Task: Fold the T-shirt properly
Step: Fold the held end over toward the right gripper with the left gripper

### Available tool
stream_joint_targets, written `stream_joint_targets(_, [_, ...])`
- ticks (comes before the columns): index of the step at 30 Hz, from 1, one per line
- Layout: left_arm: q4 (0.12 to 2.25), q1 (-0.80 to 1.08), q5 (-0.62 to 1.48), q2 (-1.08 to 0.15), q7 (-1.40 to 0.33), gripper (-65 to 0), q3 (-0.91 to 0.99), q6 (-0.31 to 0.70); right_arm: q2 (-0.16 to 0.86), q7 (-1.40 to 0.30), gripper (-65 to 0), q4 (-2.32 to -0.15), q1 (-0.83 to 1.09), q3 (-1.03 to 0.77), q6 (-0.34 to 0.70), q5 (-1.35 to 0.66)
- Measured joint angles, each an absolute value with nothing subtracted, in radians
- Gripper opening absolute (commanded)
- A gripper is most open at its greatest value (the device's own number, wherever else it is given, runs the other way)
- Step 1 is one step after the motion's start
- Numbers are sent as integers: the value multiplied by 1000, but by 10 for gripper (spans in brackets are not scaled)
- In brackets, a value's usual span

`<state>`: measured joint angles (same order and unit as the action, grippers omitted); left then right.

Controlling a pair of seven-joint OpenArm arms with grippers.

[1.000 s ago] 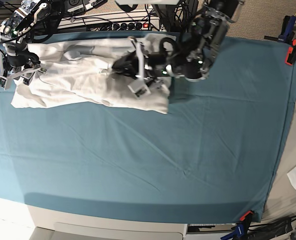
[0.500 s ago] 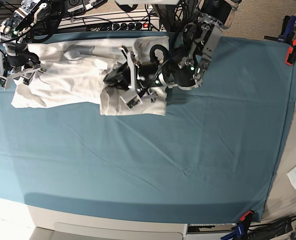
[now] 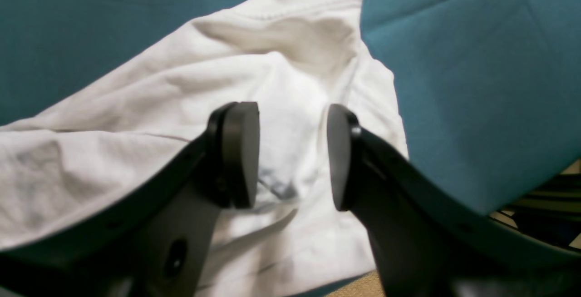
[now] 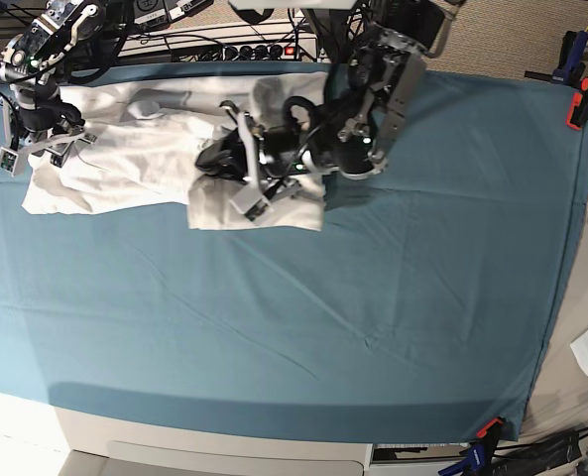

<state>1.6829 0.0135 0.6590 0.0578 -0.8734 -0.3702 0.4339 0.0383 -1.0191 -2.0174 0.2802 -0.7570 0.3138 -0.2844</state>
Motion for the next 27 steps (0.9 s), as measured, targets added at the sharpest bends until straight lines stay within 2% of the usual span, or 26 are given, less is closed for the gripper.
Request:
stream_joint_targets(17, [1641, 14, 662, 85, -870, -650, -443, 433, 35, -1016, -403, -2017, 280, -757, 314, -285])
stream_joint_targets(27, [1640, 7, 568, 116, -818, -650, -468, 436, 35, -1015, -403, -2017, 280, -757, 314, -285])
